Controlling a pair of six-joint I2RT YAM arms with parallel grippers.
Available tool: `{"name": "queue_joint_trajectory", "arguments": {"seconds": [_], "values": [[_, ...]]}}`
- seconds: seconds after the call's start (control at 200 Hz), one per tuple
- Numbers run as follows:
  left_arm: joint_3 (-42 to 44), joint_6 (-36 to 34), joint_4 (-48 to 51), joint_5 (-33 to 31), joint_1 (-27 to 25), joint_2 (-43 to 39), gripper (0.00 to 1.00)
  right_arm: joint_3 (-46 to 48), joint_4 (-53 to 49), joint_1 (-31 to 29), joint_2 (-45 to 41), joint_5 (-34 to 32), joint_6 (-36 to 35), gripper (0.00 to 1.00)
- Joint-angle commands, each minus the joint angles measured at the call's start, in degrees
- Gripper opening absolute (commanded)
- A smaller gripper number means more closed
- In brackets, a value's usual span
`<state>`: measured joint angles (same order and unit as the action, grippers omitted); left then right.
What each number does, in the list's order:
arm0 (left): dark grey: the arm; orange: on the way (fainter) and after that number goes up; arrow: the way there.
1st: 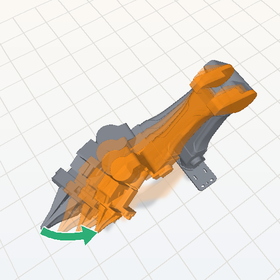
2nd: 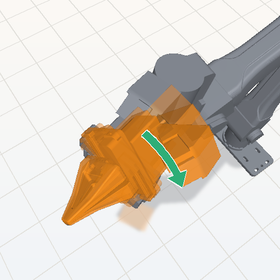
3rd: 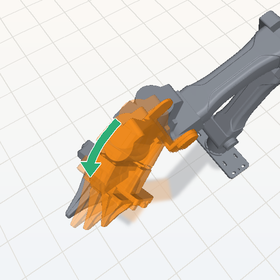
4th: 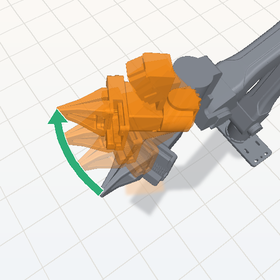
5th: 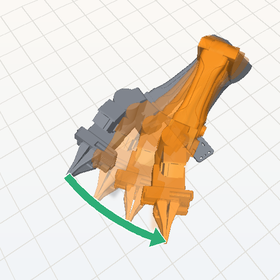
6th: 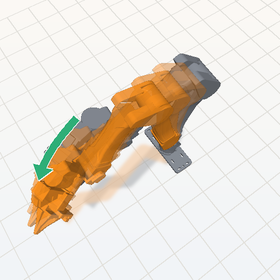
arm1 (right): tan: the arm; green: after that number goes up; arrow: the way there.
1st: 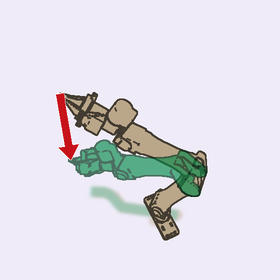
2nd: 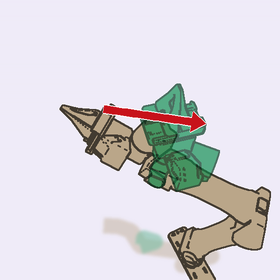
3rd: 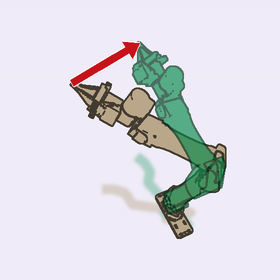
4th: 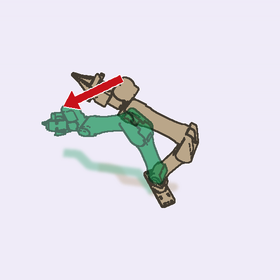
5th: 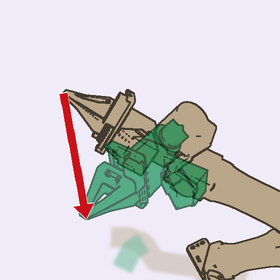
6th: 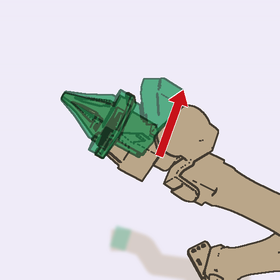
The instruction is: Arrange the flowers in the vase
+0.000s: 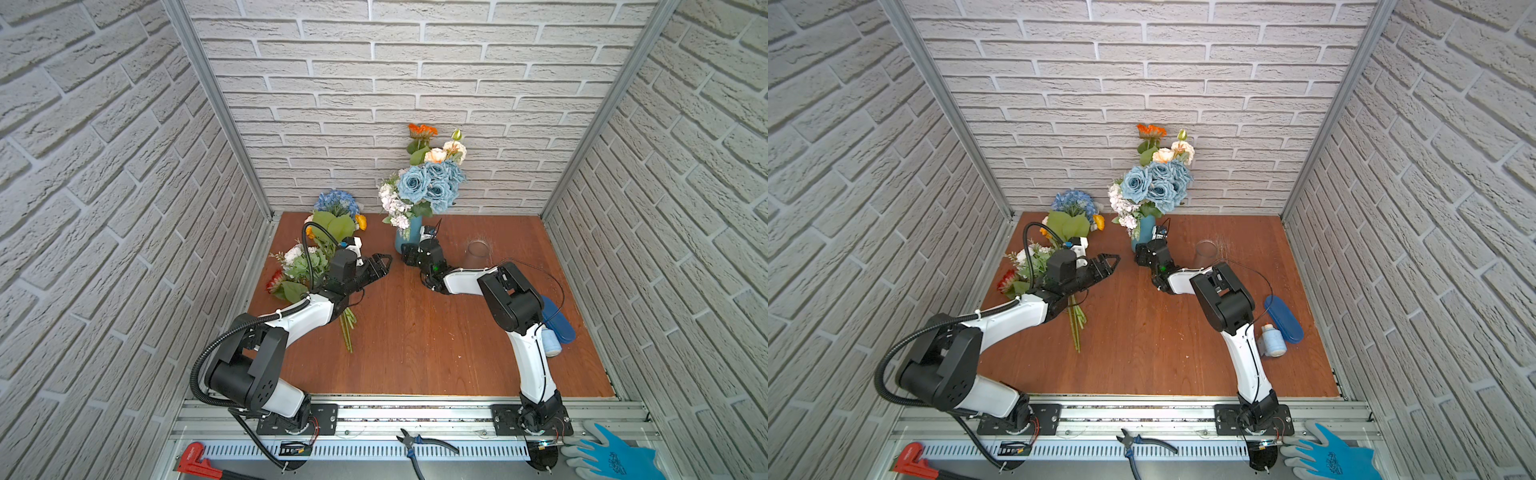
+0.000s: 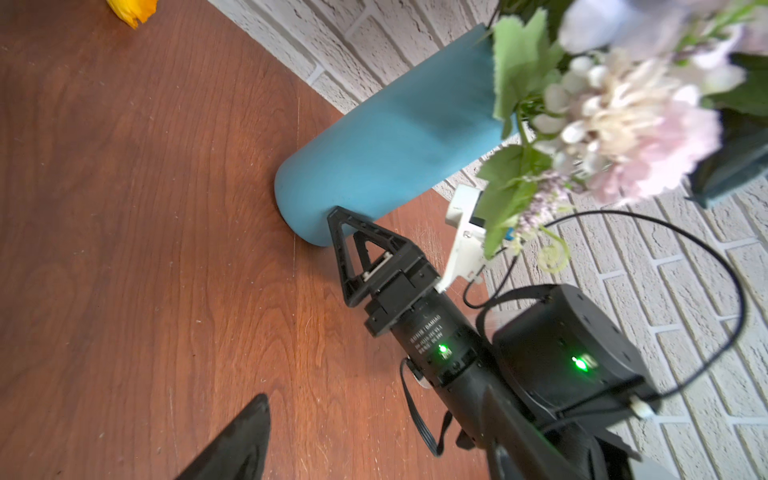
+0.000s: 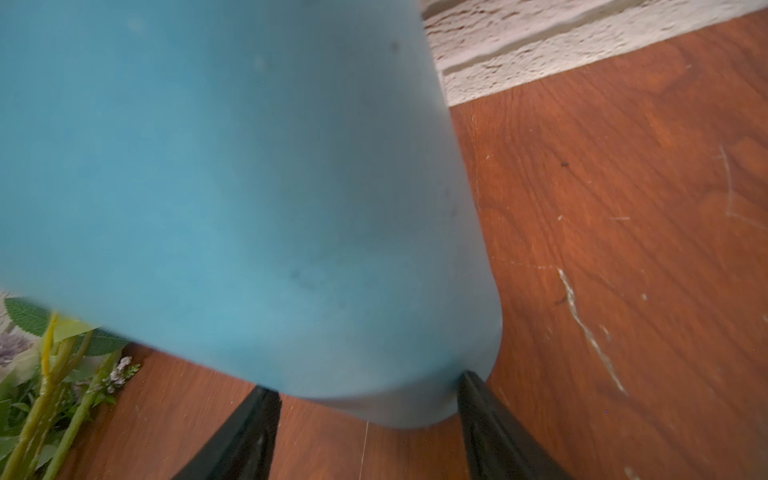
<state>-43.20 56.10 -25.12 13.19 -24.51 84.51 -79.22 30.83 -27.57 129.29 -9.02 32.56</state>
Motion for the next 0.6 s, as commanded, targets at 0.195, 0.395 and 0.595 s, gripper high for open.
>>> {"name": "queue_joint_trajectory", "arguments": {"seconds": [0.195, 0.395, 0.595], "values": [[1.9, -1.7, 0.4, -1.7, 0.5, -3.6, 0.79, -5.0, -2.0, 1.1, 2.2, 1.8, -0.9, 0.69], [2.1, -2.1, 1.3, -2.0, 0.5, -4.8, 0.79, -9.4, -5.4, 1.7, 4.2, 3.0, -1.6, 0.69], [2.4, -2.7, 2.1, -2.9, 0.5, -6.4, 0.79, -12.3, -7.3, 2.0, 5.6, 3.9, -1.5, 0.69]]}}
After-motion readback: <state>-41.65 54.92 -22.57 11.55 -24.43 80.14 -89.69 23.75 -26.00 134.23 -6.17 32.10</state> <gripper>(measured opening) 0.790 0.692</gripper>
